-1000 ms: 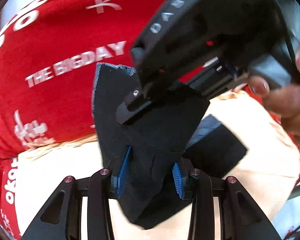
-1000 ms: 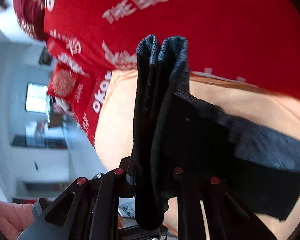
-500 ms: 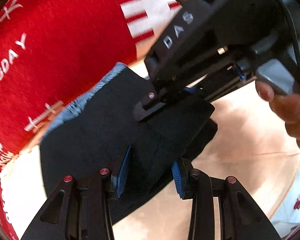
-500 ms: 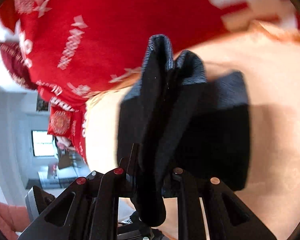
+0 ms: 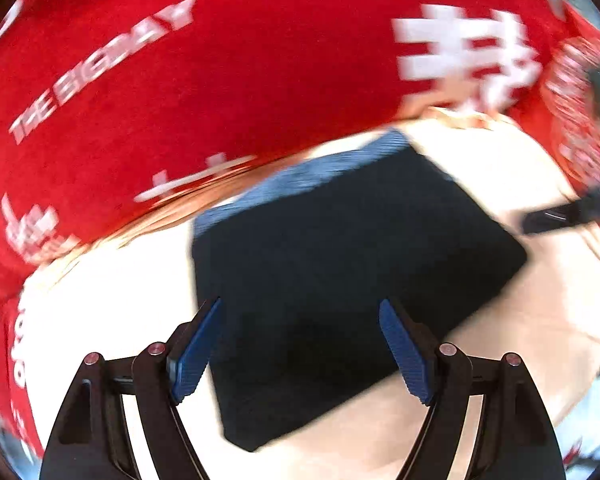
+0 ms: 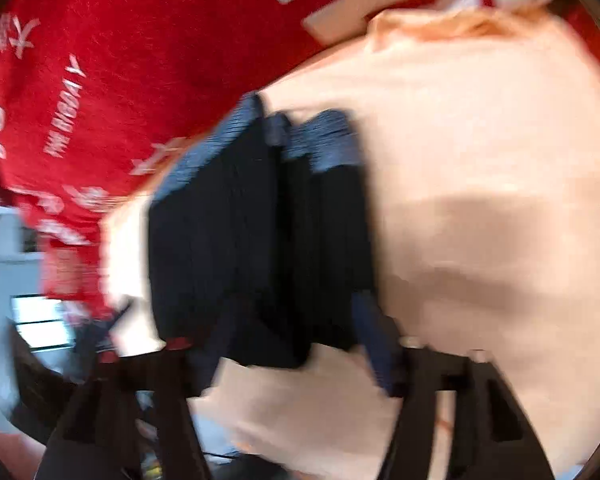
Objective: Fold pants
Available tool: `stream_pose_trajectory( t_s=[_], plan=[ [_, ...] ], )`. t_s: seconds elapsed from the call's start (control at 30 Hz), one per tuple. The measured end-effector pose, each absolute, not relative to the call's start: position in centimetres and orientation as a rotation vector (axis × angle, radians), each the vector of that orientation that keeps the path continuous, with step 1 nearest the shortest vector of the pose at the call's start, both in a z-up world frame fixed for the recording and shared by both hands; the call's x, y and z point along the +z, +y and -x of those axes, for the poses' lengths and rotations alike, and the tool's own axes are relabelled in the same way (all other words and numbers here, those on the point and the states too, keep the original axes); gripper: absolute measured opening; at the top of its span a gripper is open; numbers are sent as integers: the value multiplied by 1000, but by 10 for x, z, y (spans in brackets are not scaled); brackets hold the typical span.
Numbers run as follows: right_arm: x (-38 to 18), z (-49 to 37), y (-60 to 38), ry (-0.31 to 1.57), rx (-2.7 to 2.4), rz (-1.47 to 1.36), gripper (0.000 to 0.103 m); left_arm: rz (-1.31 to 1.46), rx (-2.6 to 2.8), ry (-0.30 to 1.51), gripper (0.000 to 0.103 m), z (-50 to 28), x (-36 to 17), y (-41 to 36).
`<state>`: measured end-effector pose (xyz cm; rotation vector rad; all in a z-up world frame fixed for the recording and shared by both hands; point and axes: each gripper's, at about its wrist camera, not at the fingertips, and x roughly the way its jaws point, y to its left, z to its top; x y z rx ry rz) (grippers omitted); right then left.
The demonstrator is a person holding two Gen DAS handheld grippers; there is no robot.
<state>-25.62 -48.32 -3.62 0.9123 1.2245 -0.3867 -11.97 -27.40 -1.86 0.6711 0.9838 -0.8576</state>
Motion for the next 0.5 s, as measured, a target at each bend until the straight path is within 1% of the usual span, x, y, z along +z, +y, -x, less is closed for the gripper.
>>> stream_pose_trajectory(
  t_s=[0.17, 0.23, 0.3, 0.4, 0.47, 0.5],
  plan=[
    [-12, 266, -480, 1175, -445, -869, 70, -631, -694, 1082, 80, 69, -46, -259],
    [-1, 253, -468, 1167, -446, -804, 66, -630, -673, 1151, 80, 59, -61, -259],
    [4, 239, -458, 1165, -429, -732, 60, -608, -675, 1195, 80, 62, -71, -255],
    [-2, 224, -445, 1184, -385, -709, 56, -616, -690, 1188, 80, 70, -75, -253],
    [-18, 221, -439, 1219, -389, -717, 55, -617, -692, 1194, 81, 74, -78, -251],
    [-30, 220, -433, 1253, -405, -732, 55, -609, -699, 1210, 83, 75, -79, -250]
  ],
)
